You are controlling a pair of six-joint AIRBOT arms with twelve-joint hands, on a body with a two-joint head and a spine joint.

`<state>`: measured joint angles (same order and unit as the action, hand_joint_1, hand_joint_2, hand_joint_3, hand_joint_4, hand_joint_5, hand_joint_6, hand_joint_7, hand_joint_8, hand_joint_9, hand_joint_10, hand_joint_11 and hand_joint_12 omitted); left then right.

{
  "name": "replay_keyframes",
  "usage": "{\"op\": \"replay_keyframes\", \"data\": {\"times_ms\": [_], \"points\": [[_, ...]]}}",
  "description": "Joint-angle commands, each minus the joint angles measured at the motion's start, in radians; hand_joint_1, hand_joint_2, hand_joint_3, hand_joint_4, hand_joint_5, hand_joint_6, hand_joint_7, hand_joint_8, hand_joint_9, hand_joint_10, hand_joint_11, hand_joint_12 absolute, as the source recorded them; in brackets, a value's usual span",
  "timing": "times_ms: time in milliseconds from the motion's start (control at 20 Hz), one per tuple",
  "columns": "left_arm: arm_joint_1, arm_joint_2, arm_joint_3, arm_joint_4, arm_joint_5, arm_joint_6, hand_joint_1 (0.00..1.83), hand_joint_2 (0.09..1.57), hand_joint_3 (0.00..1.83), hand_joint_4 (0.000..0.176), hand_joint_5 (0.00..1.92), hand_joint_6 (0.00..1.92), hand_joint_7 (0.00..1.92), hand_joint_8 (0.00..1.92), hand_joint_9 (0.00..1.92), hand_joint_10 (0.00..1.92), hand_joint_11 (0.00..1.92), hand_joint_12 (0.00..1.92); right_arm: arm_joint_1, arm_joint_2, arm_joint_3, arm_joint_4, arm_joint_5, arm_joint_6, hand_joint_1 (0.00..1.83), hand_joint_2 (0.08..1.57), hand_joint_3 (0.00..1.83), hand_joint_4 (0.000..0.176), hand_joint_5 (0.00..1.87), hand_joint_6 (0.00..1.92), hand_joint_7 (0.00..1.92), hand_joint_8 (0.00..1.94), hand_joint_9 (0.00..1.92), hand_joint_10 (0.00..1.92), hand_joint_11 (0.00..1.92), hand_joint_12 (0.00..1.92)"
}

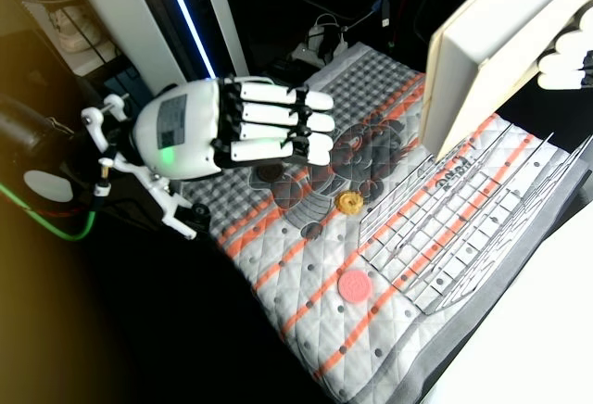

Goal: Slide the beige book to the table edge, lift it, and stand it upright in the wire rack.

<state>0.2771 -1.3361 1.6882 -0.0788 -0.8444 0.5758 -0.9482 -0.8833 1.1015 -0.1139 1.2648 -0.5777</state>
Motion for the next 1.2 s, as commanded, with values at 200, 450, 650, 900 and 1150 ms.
{"op": "replay_keyframes", "data": {"times_ms": [200,450,650,900,1150], "points": [[-0.015,0.005,0.026,-0.015,-0.099,-0.017,1.27,1.08,0.00,0.000,1.03,0.76,1.13,0.93,1.32,0.53,1.07,1.13,0.047,0.048,-0.014,0.006,0.131,-0.003,0.11,1.45,0.01,0.000,0.57,0.00,0.63,0.00,0.63,0.00,0.31,0.83],[-0.041,0.007,0.033,0.012,-0.091,-0.015,1.28,1.08,0.00,0.000,1.02,0.77,1.13,0.94,1.29,0.61,1.07,1.18,0.054,0.052,-0.018,-0.004,0.139,-0.009,0.28,1.43,0.00,0.000,0.60,0.00,0.65,0.00,0.63,0.00,0.12,1.08],[-0.071,0.011,0.034,0.084,-0.057,0.002,1.29,1.06,0.00,0.000,1.07,0.65,1.16,0.91,1.34,0.60,1.12,1.18,0.054,0.051,-0.018,-0.003,0.140,-0.009,0.27,1.44,0.00,0.000,0.59,0.00,0.63,0.00,0.61,0.00,0.12,1.04],[-0.075,0.016,0.027,0.128,-0.076,0.002,1.28,1.07,0.00,0.000,1.06,0.67,1.14,0.94,1.32,0.61,1.12,1.12,0.054,0.047,-0.018,-0.004,0.140,-0.009,0.25,1.46,0.00,0.000,0.58,0.00,0.63,0.01,0.62,0.01,0.16,1.02],[-0.084,0.027,0.026,0.169,-0.091,0.002,1.28,1.08,0.00,0.000,1.04,0.73,1.13,0.95,1.31,0.62,1.11,1.14,0.054,0.042,-0.013,-0.007,0.146,-0.003,0.29,1.47,0.00,0.000,0.60,0.01,0.66,0.01,0.63,0.01,0.14,1.05]]}}
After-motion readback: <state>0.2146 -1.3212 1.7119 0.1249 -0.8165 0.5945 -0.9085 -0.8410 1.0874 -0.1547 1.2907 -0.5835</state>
